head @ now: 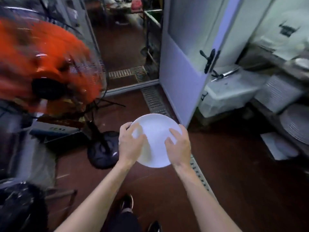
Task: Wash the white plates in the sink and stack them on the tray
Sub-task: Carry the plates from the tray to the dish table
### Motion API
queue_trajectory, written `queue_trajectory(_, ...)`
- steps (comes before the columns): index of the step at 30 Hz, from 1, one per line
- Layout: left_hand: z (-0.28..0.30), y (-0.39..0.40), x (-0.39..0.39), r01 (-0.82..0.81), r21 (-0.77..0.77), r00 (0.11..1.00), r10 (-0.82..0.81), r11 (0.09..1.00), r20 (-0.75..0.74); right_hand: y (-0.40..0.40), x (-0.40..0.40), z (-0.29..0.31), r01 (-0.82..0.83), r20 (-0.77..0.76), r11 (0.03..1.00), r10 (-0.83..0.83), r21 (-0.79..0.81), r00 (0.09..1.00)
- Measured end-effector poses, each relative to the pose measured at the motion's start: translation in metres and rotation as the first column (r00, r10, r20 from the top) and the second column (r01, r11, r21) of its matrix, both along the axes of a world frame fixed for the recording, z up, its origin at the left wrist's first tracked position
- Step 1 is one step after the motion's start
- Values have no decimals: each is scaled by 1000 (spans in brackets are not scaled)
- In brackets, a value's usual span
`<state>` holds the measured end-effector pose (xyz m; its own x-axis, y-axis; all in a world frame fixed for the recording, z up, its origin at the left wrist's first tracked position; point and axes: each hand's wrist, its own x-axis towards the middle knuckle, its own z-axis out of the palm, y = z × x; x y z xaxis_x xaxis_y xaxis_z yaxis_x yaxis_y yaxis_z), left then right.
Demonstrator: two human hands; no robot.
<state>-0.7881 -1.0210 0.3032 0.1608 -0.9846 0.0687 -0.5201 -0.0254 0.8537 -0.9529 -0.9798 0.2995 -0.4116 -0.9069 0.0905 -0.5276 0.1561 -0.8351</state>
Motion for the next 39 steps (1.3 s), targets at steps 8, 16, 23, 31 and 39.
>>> queue_trajectory(8, -13, -31, -191, 391, 24, 920, -390, 920, -44, 31, -165, -9, 368, -60, 928, -364, 63, 929)
queue_trajectory(16, -37, -73, -383, 664, 61, 748, -663, 745, -39, 26, -322, -24, 626, -82, 772, -621, 108, 780)
queue_trajectory(23, -31, -102, -537, 800, 84, 598, -801, 595, -30, 18, -441, -12, 789, -110, 604, -782, 108, 614)
queue_trajectory(31, -17, -73, -696, 919, 38, 393, -919, 392, -14, 57, -565, -3, 911, -106, 402, -906, 94, 410)
queue_trajectory(39, -9, -16, -858, 943, -27, 331, -943, 332, -32, 117, -715, -1, 923, -7, 383, -924, 33, 383)
